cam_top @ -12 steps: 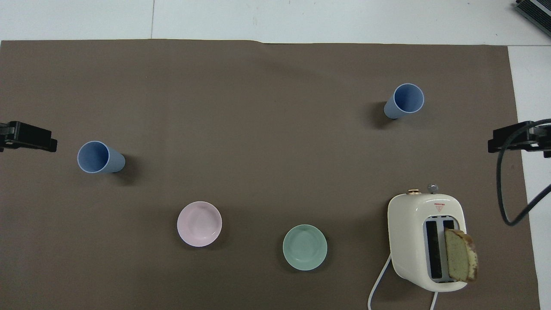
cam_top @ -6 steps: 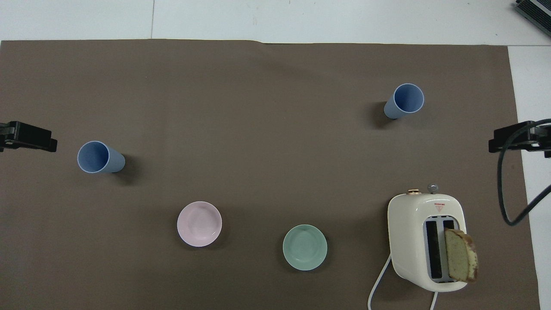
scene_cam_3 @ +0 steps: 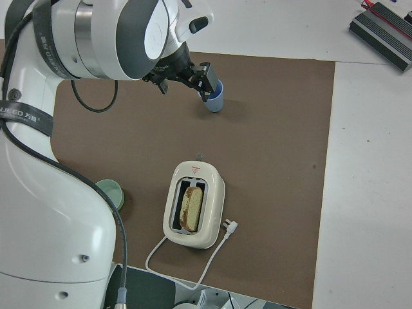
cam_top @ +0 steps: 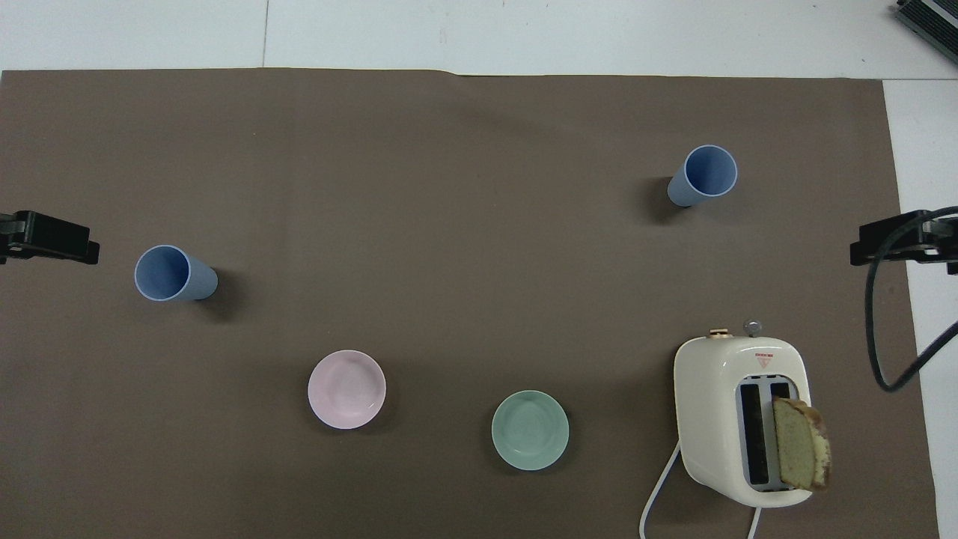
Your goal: Stack blue cups with both arms
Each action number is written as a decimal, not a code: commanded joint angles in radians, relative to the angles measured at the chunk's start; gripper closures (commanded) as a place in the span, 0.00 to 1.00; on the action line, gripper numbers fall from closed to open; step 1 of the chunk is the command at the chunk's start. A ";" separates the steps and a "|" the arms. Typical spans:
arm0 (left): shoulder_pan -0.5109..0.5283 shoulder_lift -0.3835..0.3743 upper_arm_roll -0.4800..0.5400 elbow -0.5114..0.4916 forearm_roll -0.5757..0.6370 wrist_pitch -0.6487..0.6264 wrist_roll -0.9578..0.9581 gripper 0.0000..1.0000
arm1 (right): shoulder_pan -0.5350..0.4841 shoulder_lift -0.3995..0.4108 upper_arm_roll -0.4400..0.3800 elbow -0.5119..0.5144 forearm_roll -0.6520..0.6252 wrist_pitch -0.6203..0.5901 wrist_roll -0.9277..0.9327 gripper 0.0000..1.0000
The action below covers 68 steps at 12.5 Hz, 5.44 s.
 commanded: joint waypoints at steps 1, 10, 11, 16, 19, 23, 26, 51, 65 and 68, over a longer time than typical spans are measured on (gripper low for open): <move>0.007 -0.024 -0.002 -0.025 -0.012 0.011 0.004 0.00 | -0.011 -0.010 0.002 -0.011 0.008 0.000 -0.017 0.00; 0.007 -0.024 -0.002 -0.025 -0.012 0.011 0.004 0.00 | -0.002 0.054 0.005 0.021 -0.027 0.065 -0.022 0.00; 0.007 -0.024 -0.002 -0.025 -0.012 0.011 0.004 0.00 | -0.003 0.074 0.008 0.021 -0.041 0.101 -0.020 0.00; 0.002 -0.022 -0.005 -0.025 -0.013 0.018 -0.006 0.00 | -0.003 0.197 0.011 0.026 -0.047 0.226 -0.022 0.00; 0.015 -0.022 -0.003 -0.039 -0.015 0.043 -0.009 0.00 | -0.003 0.269 0.013 0.046 -0.047 0.290 -0.023 0.00; 0.022 -0.014 -0.003 -0.142 -0.015 0.113 -0.002 0.00 | -0.005 0.378 0.013 0.066 -0.050 0.394 -0.040 0.00; 0.051 -0.013 -0.003 -0.287 -0.013 0.254 -0.002 0.00 | -0.020 0.415 0.013 0.063 -0.067 0.441 -0.074 0.00; 0.025 0.173 -0.013 -0.294 -0.156 0.517 -0.326 1.00 | -0.003 0.555 0.013 0.015 -0.061 0.616 -0.078 0.28; -0.456 0.331 -0.016 -0.194 -0.144 0.635 -0.789 1.00 | -0.002 0.547 0.013 0.000 -0.058 0.600 -0.080 0.37; -0.482 0.358 -0.016 -0.200 -0.144 0.656 -0.790 1.00 | -0.002 0.547 0.013 0.000 -0.060 0.599 -0.080 0.73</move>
